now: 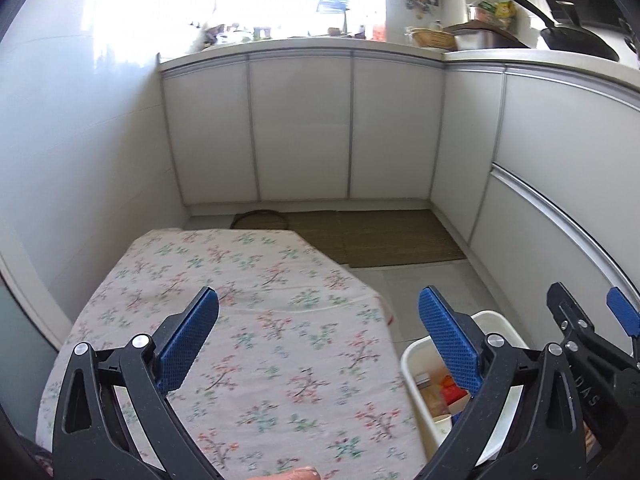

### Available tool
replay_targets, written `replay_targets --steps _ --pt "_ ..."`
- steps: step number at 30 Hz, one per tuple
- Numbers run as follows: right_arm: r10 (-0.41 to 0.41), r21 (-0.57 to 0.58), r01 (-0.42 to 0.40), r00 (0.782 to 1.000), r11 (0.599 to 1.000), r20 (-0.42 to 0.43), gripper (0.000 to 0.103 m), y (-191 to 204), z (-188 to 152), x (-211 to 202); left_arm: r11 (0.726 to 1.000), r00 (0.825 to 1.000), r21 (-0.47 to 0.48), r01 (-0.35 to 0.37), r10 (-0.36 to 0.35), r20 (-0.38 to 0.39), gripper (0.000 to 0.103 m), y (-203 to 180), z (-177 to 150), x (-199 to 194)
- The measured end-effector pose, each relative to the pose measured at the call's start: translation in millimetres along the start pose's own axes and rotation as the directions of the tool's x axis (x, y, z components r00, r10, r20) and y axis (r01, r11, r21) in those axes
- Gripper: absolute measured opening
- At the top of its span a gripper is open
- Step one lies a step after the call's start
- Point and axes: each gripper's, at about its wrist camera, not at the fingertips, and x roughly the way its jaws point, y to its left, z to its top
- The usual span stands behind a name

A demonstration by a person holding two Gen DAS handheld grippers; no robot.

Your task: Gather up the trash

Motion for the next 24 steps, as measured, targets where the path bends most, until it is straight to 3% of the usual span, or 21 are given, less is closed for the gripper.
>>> replay_targets --steps 10,24 --pt "0.047 -0.029 -0.047 0.999 0.998 0.001 0.096 28.1 -0.2 -0.3 0.995 0.996 -0.051 -0.082 0.08 -0.032 0.096 32.5 -10.1 -5.7" --pt "0.073 -0.048 -0.074 0.997 0.996 -0.012 0.096 36.5 0.0 1.5 0.993 0.995 -0.085 -0.085 0.081 -0.055 0.096 40.0 -8.9 -4.2"
